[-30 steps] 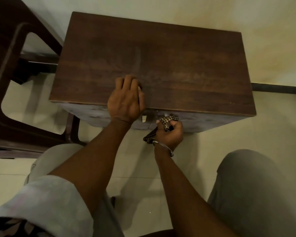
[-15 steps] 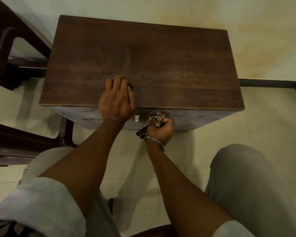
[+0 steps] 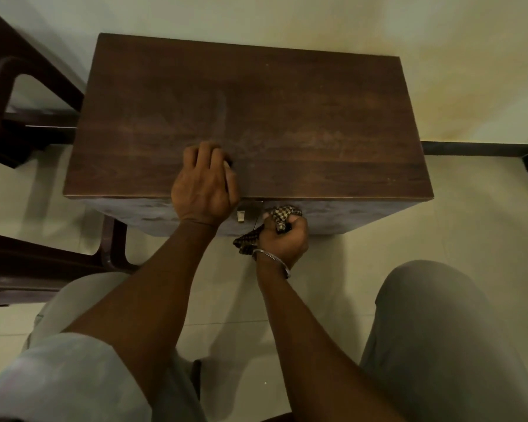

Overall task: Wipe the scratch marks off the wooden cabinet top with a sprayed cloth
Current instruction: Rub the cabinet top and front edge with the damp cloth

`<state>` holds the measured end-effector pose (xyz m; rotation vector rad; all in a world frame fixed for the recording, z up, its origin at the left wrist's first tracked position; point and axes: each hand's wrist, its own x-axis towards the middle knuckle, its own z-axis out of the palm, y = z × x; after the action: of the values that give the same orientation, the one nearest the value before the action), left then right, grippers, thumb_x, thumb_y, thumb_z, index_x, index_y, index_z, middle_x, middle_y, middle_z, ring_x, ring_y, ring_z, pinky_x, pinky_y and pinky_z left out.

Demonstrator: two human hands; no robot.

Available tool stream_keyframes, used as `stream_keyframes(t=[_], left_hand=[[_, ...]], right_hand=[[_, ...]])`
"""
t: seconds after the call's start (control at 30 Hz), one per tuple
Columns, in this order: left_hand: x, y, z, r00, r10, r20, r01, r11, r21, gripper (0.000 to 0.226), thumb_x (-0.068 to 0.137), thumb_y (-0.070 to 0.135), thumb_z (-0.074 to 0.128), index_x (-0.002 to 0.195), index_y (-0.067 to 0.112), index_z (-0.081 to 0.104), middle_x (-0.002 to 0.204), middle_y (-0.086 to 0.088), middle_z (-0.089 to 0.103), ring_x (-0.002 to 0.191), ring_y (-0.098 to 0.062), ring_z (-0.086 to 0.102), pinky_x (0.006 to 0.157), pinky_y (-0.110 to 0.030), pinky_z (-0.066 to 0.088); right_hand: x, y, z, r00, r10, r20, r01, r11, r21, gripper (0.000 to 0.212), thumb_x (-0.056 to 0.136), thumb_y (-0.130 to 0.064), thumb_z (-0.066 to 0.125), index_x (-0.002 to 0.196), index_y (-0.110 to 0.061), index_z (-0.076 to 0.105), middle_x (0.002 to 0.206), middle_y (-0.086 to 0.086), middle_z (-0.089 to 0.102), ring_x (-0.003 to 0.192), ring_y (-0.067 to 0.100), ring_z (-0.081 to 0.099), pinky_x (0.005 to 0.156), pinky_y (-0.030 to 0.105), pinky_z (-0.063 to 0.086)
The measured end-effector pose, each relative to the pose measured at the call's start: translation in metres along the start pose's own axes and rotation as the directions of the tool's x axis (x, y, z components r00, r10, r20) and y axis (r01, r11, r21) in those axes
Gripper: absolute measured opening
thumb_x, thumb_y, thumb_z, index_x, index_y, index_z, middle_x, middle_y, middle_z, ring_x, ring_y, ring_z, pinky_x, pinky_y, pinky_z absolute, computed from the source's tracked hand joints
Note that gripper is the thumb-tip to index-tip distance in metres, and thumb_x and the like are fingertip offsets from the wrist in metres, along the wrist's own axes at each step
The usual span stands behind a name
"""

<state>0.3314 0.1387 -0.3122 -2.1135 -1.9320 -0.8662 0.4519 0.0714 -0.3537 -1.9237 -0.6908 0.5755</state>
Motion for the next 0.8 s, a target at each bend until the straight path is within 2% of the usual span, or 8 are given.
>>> stream_keyframes(t=[0.13, 0.23, 0.33, 0.4, 0.5, 0.7, 0.8], left_hand=[[0.000, 0.000, 0.000, 1.000, 0.002, -0.011, -0.002, 1.000, -0.007, 0.019, 0.095, 0.022, 0.041, 0.090, 0.010, 0.056, 0.101, -0.012, 0.058, 0.096, -0.026, 0.044, 0.072, -0.029, 0.032], [0.000, -0.001, 0.000, 1.000, 0.020, -0.019, -0.020, 1.000, 0.007, 0.020, 0.095, 0.021, 0.042, 0.090, 0.009, 0.057, 0.101, -0.013, 0.059, 0.094, -0.028, 0.046, 0.073, -0.031, 0.034], [0.000, -0.001, 0.000, 1.000, 0.018, -0.009, -0.018, 1.000, -0.002, 0.021, 0.096, 0.021, 0.042, 0.090, 0.008, 0.057, 0.101, -0.013, 0.059, 0.093, -0.028, 0.048, 0.072, -0.031, 0.036], [0.001, 0.000, -0.001, 1.000, 0.000, -0.001, 0.000, 1.000, -0.007, 0.022, 0.095, 0.022, 0.042, 0.090, 0.008, 0.058, 0.101, -0.013, 0.059, 0.094, -0.028, 0.048, 0.071, -0.031, 0.035], [0.000, 0.001, -0.002, 1.000, -0.013, 0.005, 0.013, 1.000, -0.002, 0.021, 0.095, 0.022, 0.042, 0.090, 0.009, 0.058, 0.102, -0.012, 0.059, 0.095, -0.026, 0.047, 0.069, -0.028, 0.033], [0.000, 0.001, -0.003, 0.999, -0.021, 0.032, 0.021, 1.000, -0.014, 0.022, 0.095, 0.024, 0.040, 0.091, 0.009, 0.057, 0.103, -0.012, 0.058, 0.095, -0.027, 0.048, 0.070, -0.030, 0.036], [0.000, 0.001, -0.005, 0.998, -0.022, 0.051, 0.023, 1.000, -0.008, 0.022, 0.095, 0.024, 0.041, 0.091, 0.010, 0.057, 0.102, -0.012, 0.058, 0.093, -0.027, 0.047, 0.067, -0.029, 0.034]], right_hand=[[0.010, 0.012, 0.001, 0.990, 0.102, 0.099, -0.104, 0.994, 0.015, 0.020, 0.077, 0.008, 0.068, 0.096, 0.006, 0.065, 0.094, 0.019, 0.069, 0.088, 0.031, 0.066, 0.084, 0.046, 0.055], [0.013, 0.015, 0.000, 0.977, 0.141, 0.162, -0.139, 0.990, -0.025, 0.021, 0.079, 0.005, 0.067, 0.101, 0.003, 0.067, 0.095, 0.018, 0.070, 0.089, 0.030, 0.068, 0.083, 0.046, 0.057], [0.004, 0.011, -0.003, 0.992, 0.062, 0.111, -0.056, 0.997, -0.056, 0.017, 0.077, -0.006, 0.075, 0.092, -0.004, 0.067, 0.087, 0.011, 0.070, 0.081, 0.026, 0.067, 0.078, 0.044, 0.057], [0.001, 0.005, -0.003, 0.998, 0.004, 0.058, 0.000, 0.998, -0.058, 0.023, 0.072, -0.012, 0.080, 0.089, -0.007, 0.066, 0.087, 0.010, 0.069, 0.080, 0.024, 0.066, 0.077, 0.040, 0.058], [0.004, 0.003, -0.002, 0.998, -0.026, 0.053, 0.028, 0.999, -0.037, 0.024, 0.070, -0.010, 0.081, 0.086, -0.006, 0.064, 0.086, 0.011, 0.068, 0.078, 0.025, 0.065, 0.077, 0.037, 0.057], [0.007, 0.005, -0.001, 0.997, 0.015, 0.075, -0.011, 0.999, -0.050, 0.014, 0.072, -0.001, 0.075, 0.080, -0.003, 0.063, 0.078, 0.012, 0.067, 0.072, 0.027, 0.064, 0.074, 0.042, 0.056], [0.009, 0.002, 0.001, 0.993, 0.092, 0.081, -0.086, 0.994, -0.067, 0.014, 0.073, -0.003, 0.075, 0.081, -0.002, 0.063, 0.078, 0.011, 0.067, 0.072, 0.026, 0.064, 0.074, 0.042, 0.057]])
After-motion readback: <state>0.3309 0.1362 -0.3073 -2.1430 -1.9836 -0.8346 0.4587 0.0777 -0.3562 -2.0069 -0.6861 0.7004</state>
